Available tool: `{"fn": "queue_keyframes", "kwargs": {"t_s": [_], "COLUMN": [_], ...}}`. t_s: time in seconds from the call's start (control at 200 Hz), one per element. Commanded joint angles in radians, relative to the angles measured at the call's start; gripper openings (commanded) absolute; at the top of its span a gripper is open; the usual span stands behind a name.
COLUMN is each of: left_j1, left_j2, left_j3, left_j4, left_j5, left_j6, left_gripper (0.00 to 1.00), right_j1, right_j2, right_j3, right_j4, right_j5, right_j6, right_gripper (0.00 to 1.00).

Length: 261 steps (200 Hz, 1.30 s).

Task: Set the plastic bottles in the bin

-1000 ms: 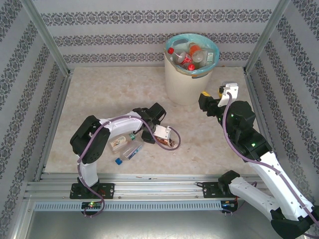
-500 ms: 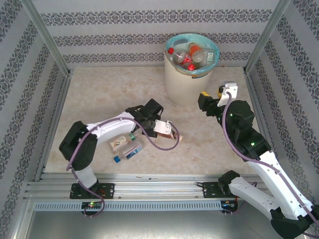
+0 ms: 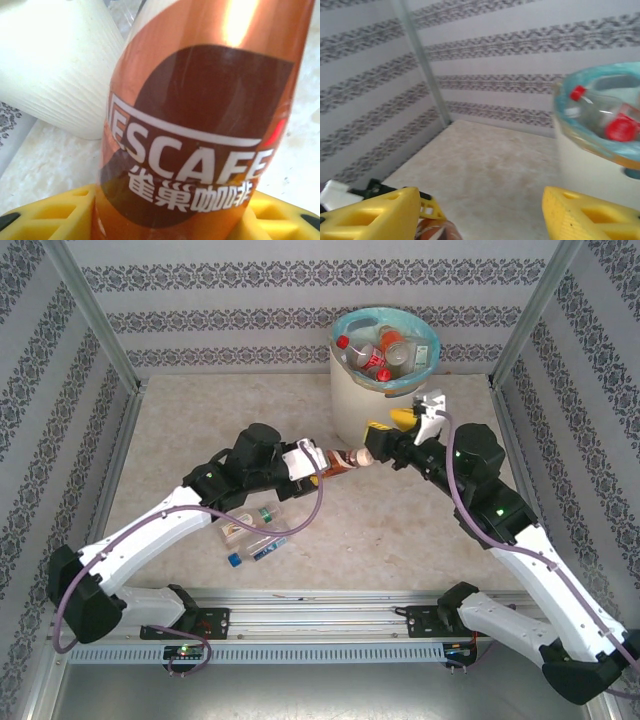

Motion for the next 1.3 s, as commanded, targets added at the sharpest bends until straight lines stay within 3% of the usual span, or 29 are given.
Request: {"fn": "queue_keyframes", "kwargs": {"t_s": [0.0, 0.185, 0.545, 0.724, 0.969, 1.009, 1.064, 1.089, 1.299], "left_j1": [0.006, 0.006, 0.006, 0.006, 0.006, 0.006, 0.006, 0.006, 0.006], "left_j2": [-0.039, -0.087, -0.062, -0.064, -0.084, -0.088, -0.093, -0.094, -0.107], "left_j3": [-0.027, -0.050, 0.012, 0.012, 0.013, 0.011, 0.010, 0.010, -0.004], "left_j4": [0.053, 0.079, 0.051, 0.070, 0.064, 0.066, 0.071, 0.071, 0.081], "left_j5": [0.053, 0.068, 0.072, 0.094, 0.084, 0.082, 0.083, 0.084, 0.093], "left_j6": [-0.186, -0.251, -0.348, -0.368, -0.375, -0.377, -0.377, -0.377, -0.376], "left_gripper": [0.48, 0.48, 0.48, 0.48, 0.48, 0.48, 0.48, 0.47, 0.47], "right_j1": [0.028, 0.042, 0.062, 0.067, 0.068, 0.069, 0.070, 0.071, 0.073], "right_j2": [0.030, 0.059, 0.074, 0.115, 0.115, 0.114, 0.114, 0.114, 0.100], "right_j3": [0.059, 0.070, 0.062, 0.080, 0.074, 0.072, 0.071, 0.071, 0.051], "right_j4": [0.054, 0.066, 0.067, 0.029, 0.059, 0.065, 0.065, 0.059, 0.036], "right_j5": [-0.085, -0.106, -0.166, -0.208, -0.228, -0.230, -0.216, -0.201, -0.103], "right_j6": [0.015, 0.033, 0.064, 0.068, 0.087, 0.088, 0.087, 0.089, 0.104], "right_gripper": [0.66, 0.58, 0.59, 0.54, 0.26, 0.30, 0.55, 0.61, 0.61]}}
